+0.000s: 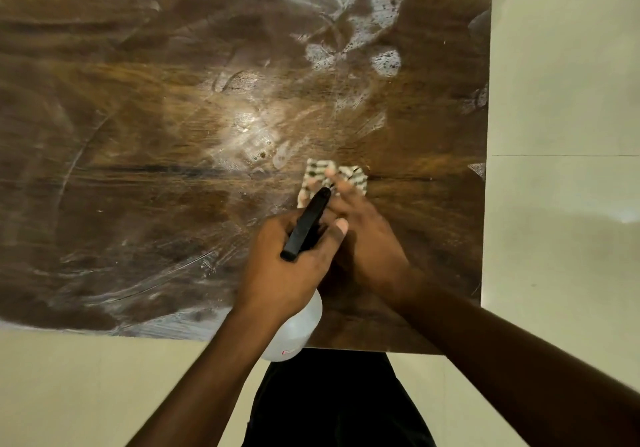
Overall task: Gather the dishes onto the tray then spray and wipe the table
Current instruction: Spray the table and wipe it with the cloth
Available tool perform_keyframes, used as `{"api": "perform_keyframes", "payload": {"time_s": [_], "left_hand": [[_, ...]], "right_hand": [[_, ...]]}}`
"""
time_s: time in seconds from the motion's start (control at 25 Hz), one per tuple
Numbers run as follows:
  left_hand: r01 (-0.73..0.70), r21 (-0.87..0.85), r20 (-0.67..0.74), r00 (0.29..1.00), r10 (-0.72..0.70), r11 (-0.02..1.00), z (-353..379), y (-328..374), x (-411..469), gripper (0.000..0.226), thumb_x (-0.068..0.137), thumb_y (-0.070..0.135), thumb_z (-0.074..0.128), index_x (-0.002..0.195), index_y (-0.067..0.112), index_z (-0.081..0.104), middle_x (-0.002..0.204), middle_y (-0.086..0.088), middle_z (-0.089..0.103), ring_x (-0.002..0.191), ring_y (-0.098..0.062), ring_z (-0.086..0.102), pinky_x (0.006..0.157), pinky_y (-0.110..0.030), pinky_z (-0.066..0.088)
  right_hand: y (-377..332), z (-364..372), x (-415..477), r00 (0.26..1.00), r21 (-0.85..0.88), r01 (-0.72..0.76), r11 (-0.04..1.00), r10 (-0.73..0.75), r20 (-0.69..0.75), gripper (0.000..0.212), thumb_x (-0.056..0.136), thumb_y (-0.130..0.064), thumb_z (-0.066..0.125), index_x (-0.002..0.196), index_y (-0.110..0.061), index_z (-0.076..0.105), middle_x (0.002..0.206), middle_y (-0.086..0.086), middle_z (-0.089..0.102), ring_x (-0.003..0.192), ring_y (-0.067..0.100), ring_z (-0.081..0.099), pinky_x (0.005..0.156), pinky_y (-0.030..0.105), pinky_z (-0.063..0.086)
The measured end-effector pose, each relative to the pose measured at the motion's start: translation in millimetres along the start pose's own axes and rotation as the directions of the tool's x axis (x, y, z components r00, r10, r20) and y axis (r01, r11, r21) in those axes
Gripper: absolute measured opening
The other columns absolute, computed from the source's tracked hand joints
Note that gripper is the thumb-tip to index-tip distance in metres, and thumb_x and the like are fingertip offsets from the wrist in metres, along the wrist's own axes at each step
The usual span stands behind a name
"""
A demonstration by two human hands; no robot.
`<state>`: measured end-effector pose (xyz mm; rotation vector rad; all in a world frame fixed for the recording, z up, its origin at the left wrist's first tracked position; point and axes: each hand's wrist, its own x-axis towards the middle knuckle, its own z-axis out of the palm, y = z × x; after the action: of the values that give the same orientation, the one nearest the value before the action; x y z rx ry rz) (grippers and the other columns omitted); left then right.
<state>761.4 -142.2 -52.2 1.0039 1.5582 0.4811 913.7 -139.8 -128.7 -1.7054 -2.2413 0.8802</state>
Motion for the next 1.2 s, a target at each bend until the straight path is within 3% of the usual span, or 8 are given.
{"api": "perform_keyframes", "payload": {"time_s": [0.2, 0.32, 0.48, 0.64, 0.8, 0.92, 1.04, 1.2], "left_hand": [[-0.003, -0.016, 0.018, 1.0, 0.003, 1.0, -4.5, 5.8, 14.1, 0.046, 0.083, 0.063, 0.076, 0.079, 0.018, 0.065, 0.067, -0.017, 0.066, 0.044, -0.016, 0.049, 0.052, -0.037, 0.044], [0.018, -0.02, 0.014, 1.0, -0.018, 1.0, -7.9, 9.2, 18.9, 0.052, 0.078, 0.069, 0.075, 0.084, 0.018, 0.068, 0.084, -0.026, 0.07, 0.049, -0.018, 0.053, 0.056, -0.041, 0.048], [0.041, -0.013, -0.024, 0.999, -0.041, 0.999, -6.1, 17.8, 27.0, 0.058, 0.077, 0.068, 0.075, 0.08, 0.012, 0.06, 0.061, -0.019, 0.051, 0.047, -0.023, 0.047, 0.055, -0.043, 0.044], [0.01, -0.002, -0.026, 1.0, -0.01, 1.0, 1.3, 31.1, 44.4, 0.055, 0.082, 0.062, 0.075, 0.074, 0.01, 0.061, 0.056, -0.019, 0.048, 0.045, -0.025, 0.045, 0.053, -0.042, 0.042], [0.003, -0.011, -0.054, 0.999, -0.004, 1.0, 4.2, 45.0, 61.0, 0.049, 0.079, 0.068, 0.074, 0.079, 0.019, 0.069, 0.066, -0.013, 0.066, 0.047, -0.019, 0.053, 0.053, -0.04, 0.048], [0.0, -0.018, -0.108, 0.994, -0.002, 1.0, 4.9, 53.1, 73.7, 0.053, 0.083, 0.066, 0.076, 0.083, 0.014, 0.067, 0.077, -0.028, 0.065, 0.052, -0.026, 0.054, 0.057, -0.044, 0.049], [-0.027, -0.024, -0.137, 0.99, 0.023, 0.999, 6.1, 60.2, 83.6, 0.052, 0.09, 0.056, 0.078, 0.079, 0.008, 0.06, 0.064, -0.024, 0.052, 0.048, -0.026, 0.05, 0.055, -0.042, 0.047], [-0.084, -0.054, -0.14, 0.987, 0.075, 0.995, 5.4, 66.5, 96.8, 0.045, 0.092, 0.049, 0.078, 0.077, 0.009, 0.063, 0.066, -0.024, 0.06, 0.043, -0.023, 0.051, 0.048, -0.033, 0.046]], "right_hand": [[83.3, -56.1, -4.6, 0.798, -0.193, 0.566, 0.802, -0.473, 0.373, 0.058, 0.1, -0.016, 0.054, 0.157, -0.026, 0.048, 0.169, 0.002, 0.038, 0.162, 0.029, 0.019, 0.13, 0.047, 0.024], [121.0, -92.4, 25.4, 0.997, -0.186, 0.069, 0.98, -0.072, -0.011, 0.063, 0.097, -0.002, 0.054, 0.156, -0.021, 0.05, 0.17, 0.004, 0.037, 0.164, 0.03, 0.016, 0.127, 0.057, 0.029], [71.2, -66.6, 76.3, 0.869, 0.012, -0.369, 0.929, 0.35, -0.35, 0.059, 0.098, 0.003, 0.046, 0.153, -0.016, 0.054, 0.168, 0.004, 0.042, 0.163, 0.029, 0.016, 0.129, 0.05, 0.027], [32.1, -32.1, 58.3, 0.989, -0.04, 0.136, 0.99, -0.134, 0.06, 0.059, 0.101, -0.003, 0.051, 0.157, -0.021, 0.049, 0.172, 0.001, 0.033, 0.164, 0.025, 0.011, 0.13, 0.052, 0.026], [111.0, -86.7, 64.3, 0.759, -0.144, 0.626, 0.767, -0.555, 0.341, 0.054, 0.102, -0.023, 0.038, 0.153, -0.026, 0.053, 0.167, 0.001, 0.042, 0.161, 0.029, 0.023, 0.123, 0.054, 0.038], [161.7, -131.9, 96.0, 0.978, -0.219, 0.209, 0.953, -0.202, 0.055, 0.06, 0.099, -0.011, 0.043, 0.157, -0.024, 0.05, 0.169, 0.002, 0.039, 0.163, 0.029, 0.017, 0.127, 0.053, 0.031], [136.5, -124.4, 134.6, 0.887, -0.039, -0.304, 0.952, 0.269, -0.375, 0.055, 0.099, 0.001, 0.046, 0.15, -0.015, 0.058, 0.164, 0.005, 0.047, 0.162, 0.03, 0.02, 0.132, 0.043, 0.022], [58.1, -58.3, 133.1, 0.961, 0.016, -0.184, 0.983, 0.183, -0.209, 0.065, 0.096, 0.005, 0.048, 0.156, -0.019, 0.05, 0.171, 0.001, 0.036, 0.164, 0.027, 0.014, 0.13, 0.05, 0.027]]}}
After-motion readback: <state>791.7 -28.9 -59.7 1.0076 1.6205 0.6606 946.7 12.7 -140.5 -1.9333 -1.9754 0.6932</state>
